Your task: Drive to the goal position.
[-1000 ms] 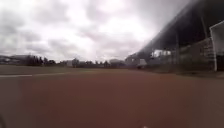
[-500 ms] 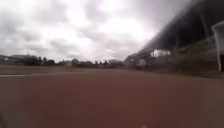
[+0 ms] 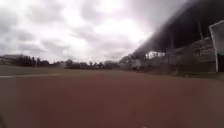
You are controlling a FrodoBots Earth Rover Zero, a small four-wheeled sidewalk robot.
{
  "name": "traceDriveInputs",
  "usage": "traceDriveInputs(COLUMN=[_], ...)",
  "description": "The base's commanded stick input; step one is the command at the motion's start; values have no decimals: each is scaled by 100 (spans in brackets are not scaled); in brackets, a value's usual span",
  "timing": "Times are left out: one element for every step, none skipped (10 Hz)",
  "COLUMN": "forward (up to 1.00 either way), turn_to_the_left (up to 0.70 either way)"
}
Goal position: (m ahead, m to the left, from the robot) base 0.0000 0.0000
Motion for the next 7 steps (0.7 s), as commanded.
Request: traceDriveInputs(forward=[70, 70, 70, 70, 70, 70, 70], turn_to_the_left=[-23, -20, -16, -12, -8, -4, 0])
